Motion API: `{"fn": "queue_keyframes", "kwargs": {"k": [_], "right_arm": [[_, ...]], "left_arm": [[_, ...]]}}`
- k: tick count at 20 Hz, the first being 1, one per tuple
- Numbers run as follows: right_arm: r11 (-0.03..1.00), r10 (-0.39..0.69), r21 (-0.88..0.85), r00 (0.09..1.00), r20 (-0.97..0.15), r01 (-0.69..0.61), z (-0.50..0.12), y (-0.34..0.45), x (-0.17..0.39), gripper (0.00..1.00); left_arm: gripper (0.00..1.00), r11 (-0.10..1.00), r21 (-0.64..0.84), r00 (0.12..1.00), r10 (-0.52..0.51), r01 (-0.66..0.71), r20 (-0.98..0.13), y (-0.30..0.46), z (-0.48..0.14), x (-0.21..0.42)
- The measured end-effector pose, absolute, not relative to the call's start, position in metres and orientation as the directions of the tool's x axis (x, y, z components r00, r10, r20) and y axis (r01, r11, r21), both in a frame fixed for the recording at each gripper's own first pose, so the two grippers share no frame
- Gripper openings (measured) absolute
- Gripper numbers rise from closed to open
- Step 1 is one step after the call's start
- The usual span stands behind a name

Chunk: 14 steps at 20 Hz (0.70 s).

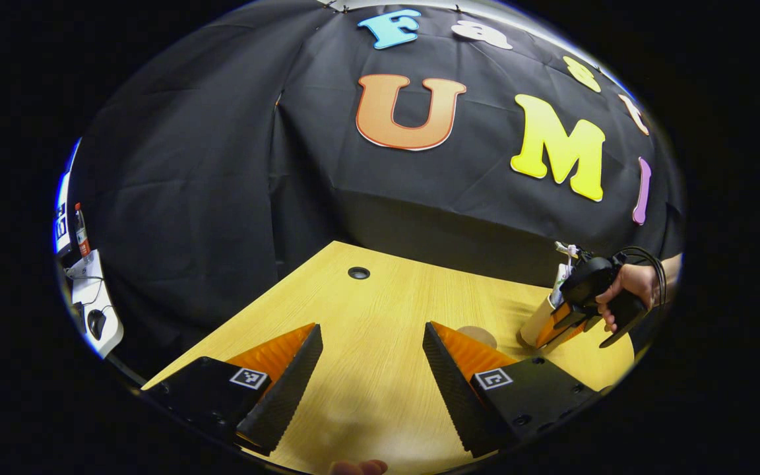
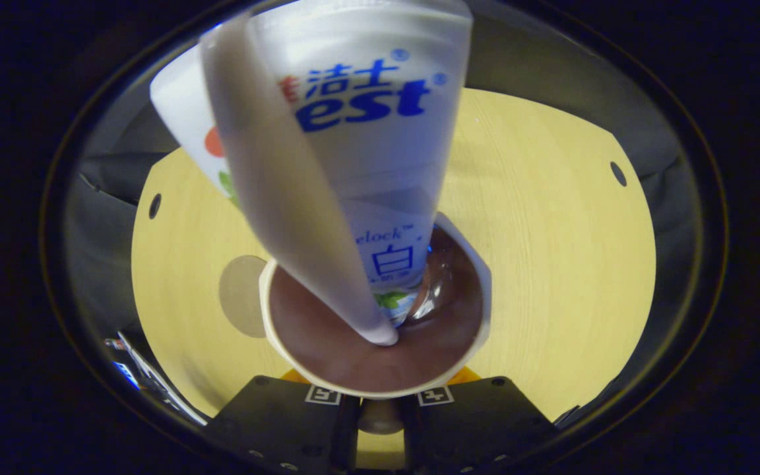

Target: Put the toothbrush and toothpaste on the desktop into the cup, then pick up the cup and place it on the coaster on the desktop.

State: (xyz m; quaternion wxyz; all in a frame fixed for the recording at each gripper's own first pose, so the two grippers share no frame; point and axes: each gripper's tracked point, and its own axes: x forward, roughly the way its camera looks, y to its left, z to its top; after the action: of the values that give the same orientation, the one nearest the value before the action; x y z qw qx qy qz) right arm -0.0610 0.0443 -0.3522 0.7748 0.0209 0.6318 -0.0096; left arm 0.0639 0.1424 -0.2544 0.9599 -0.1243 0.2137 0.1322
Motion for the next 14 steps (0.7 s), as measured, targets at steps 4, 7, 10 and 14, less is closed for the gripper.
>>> {"fn": "queue_keyframes", "kwargs": {"k": [4, 7, 10, 14], "right_arm": [[0.999, 0.041, 0.036, 0.213, -0.976, -0.025, -0.345, 0.087, -0.058, 0.26], [0.997, 0.052, 0.039, 0.215, -0.975, -0.061, -0.344, 0.119, -0.063, 0.26], [0.995, 0.060, 0.043, 0.203, -0.977, -0.086, -0.348, 0.141, -0.064, 0.26], [0.993, 0.053, 0.031, 0.195, -0.979, -0.112, -0.353, 0.161, -0.065, 0.26]], "left_arm": [[0.98, 0.933, -0.195, 0.875, 0.189, -0.302, -0.446, 0.149, -0.253, 0.050], [0.98, 0.931, -0.189, 0.875, 0.203, -0.311, -0.439, 0.162, -0.250, 0.041], [0.98, 0.926, -0.194, 0.869, 0.212, -0.325, -0.447, 0.174, -0.253, 0.035], [0.98, 0.921, -0.193, 0.864, 0.222, -0.338, -0.451, 0.184, -0.255, 0.030]]}}
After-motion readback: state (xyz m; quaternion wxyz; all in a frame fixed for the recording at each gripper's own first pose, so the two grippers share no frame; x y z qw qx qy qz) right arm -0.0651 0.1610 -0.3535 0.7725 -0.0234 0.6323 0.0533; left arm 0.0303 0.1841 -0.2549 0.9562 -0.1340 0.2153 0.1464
